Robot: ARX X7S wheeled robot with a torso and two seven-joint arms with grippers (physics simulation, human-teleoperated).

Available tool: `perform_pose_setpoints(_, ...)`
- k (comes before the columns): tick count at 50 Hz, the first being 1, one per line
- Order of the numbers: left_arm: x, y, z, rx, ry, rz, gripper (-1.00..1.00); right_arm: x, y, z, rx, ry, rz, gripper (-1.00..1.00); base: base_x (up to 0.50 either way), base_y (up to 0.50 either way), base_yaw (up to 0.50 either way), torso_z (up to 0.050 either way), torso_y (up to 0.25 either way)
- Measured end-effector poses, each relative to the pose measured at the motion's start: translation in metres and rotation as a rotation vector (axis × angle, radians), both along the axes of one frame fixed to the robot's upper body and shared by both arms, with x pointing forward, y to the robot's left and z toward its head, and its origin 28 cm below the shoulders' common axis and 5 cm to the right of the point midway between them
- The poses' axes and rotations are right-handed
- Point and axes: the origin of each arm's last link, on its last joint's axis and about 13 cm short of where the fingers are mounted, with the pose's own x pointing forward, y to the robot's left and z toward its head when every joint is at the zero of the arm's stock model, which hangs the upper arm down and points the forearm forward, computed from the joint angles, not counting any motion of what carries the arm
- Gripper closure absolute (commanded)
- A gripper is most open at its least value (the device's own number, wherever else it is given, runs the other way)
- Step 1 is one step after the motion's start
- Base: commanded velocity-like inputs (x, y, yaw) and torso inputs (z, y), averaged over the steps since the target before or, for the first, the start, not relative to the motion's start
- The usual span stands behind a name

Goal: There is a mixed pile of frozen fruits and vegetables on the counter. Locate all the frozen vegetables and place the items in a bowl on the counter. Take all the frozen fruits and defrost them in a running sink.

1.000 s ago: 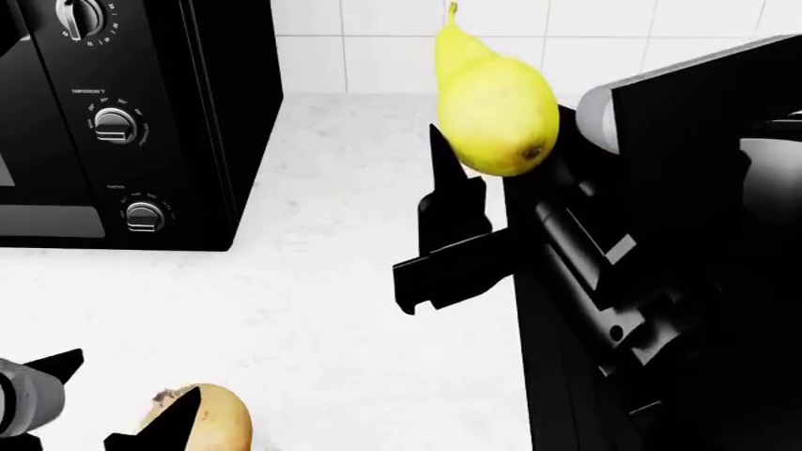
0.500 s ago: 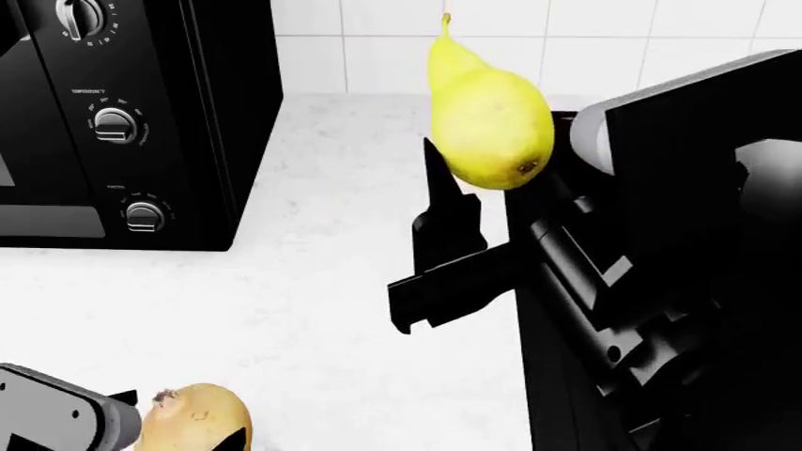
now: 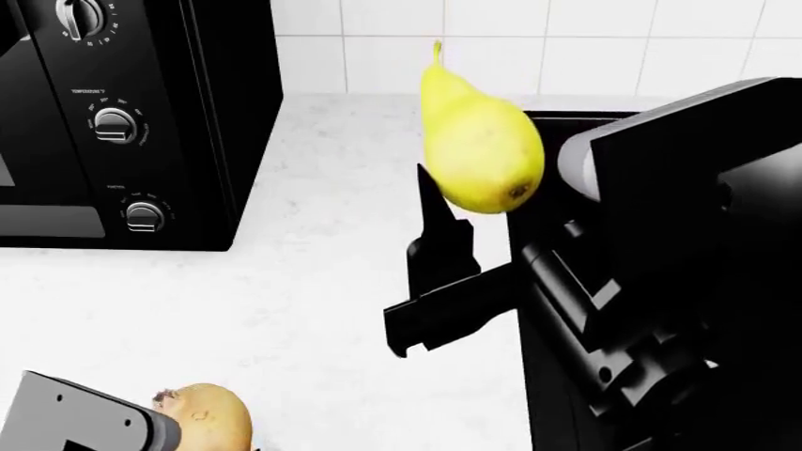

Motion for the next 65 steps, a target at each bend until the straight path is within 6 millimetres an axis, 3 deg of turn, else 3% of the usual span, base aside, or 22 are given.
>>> perform_pose_setpoints(13,0.005,-0.002,-0.005,0.005,0.012,-0.001,-1.00,0.000,0.000,-0.005,-0.002,0.013,0.001,1.00,0.00,0.00,0.00,0.000,0.000)
perform_pose_setpoints(14,0.005,-0.002,-0.005,0.004,0.011,0.000,1.00,0.000,0.000,-0.005,-0.002,0.014,0.001,1.00,0.00,0.00,0.00,0.000,0.000)
perform_pose_setpoints(29,0.001,-0.002,0.007,0.008,-0.041,0.005,1.00,-0.001,-0.004,-0.009,0.008,0.014,-0.014,1.00,0.00,0.00,0.00,0.000,0.000)
perform_pose_setpoints(46,-0.006,0.002,0.037,0.007,-0.129,0.020,1.00,-0.009,-0.018,-0.009,0.043,-0.005,-0.058,1.00,0.00,0.00,0.00,0.000,0.000)
perform_pose_setpoints(58,-0.010,0.011,0.067,0.026,-0.202,0.028,1.00,-0.033,-0.033,-0.013,0.070,-0.009,-0.087,1.00,0.00,0.00,0.00,0.000,0.000)
perform_pose_setpoints(65,-0.024,0.023,0.082,0.026,-0.239,0.037,1.00,-0.051,-0.041,-0.014,0.075,0.005,-0.096,1.00,0.00,0.00,0.00,0.000,0.000)
